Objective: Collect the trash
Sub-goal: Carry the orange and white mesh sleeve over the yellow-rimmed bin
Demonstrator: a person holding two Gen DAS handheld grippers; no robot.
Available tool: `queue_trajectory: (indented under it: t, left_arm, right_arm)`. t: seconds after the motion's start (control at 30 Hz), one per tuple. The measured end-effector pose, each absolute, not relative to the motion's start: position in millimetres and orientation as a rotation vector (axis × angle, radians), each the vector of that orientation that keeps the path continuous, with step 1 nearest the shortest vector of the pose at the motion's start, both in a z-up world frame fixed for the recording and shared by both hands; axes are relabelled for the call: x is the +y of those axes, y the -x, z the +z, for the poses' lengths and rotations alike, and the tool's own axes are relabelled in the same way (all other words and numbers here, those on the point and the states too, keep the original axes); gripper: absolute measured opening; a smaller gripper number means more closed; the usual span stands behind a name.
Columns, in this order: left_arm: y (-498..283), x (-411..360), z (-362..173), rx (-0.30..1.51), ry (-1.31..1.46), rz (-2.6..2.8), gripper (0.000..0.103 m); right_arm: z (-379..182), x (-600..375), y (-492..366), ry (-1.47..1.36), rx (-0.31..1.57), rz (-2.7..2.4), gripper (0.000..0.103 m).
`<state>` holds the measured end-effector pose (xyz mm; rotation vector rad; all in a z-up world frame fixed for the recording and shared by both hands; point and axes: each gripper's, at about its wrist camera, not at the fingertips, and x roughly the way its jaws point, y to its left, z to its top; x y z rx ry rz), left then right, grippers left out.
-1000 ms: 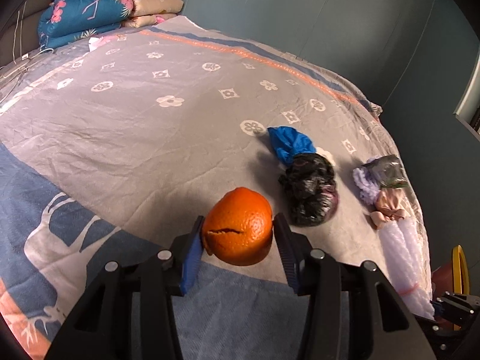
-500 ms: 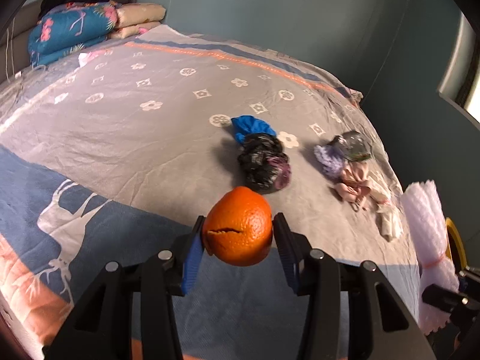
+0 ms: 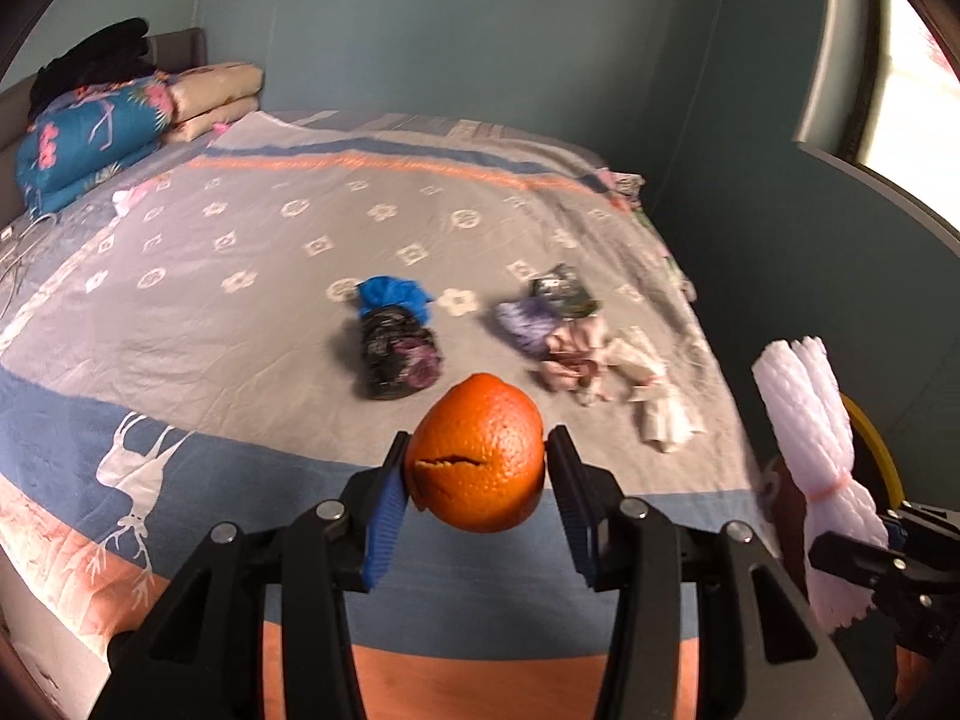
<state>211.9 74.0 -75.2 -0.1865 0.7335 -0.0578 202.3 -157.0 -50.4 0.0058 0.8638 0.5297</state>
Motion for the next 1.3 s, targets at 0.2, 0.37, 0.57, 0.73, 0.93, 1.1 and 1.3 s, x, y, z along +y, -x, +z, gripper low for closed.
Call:
queue_trajectory:
  t: [0.2,0.37,0.57,0.73,0.93,1.1,1.3]
  left_arm:
    - [-203.6,39.1,-57.9,0.722,0.153,-0.109,0.043]
    - [-201.2,9.8,-48.1,0.719,0.119,-0.142,0.043]
    - [-200.0,-20.2,-42.4,0.717,0.100,-0.193,0.043]
    - [-201.0,-38.7,-38.3,0.719,0.116,-0.223,0.043]
    - [-201.1,-68.4,-32.5,0.711,0.090,-0.265,0.043]
    - [-200.3,-89.7,-25.2,0.687,0.072,-0.299,0.043]
    - [-204.8,-115.4,-20.5,0.676,0.061,-0.348,0.043]
  right_arm:
    - [-37.9,-186.9,-189.2,-0.031,0.825,0.510,0.027]
    - [-28.9,-210.6,-182.1,-0.049,0.805,0.491,0.027]
    - [-22.5,-236.5,-173.9,-0.073,0.778,0.467,0.027]
    - [-18.8,-257.6,-171.4,-0.105,0.763,0.439,0.027]
    - [-18.0,-285.3,-171.8,-0.145,0.750,0.398,0.027]
    - [-16.4,-309.2,-168.5,-0.180,0.731,0.366,0.027]
    - [-12.4,-341.0,-165.0,-0.206,0.703,0.299,0.027]
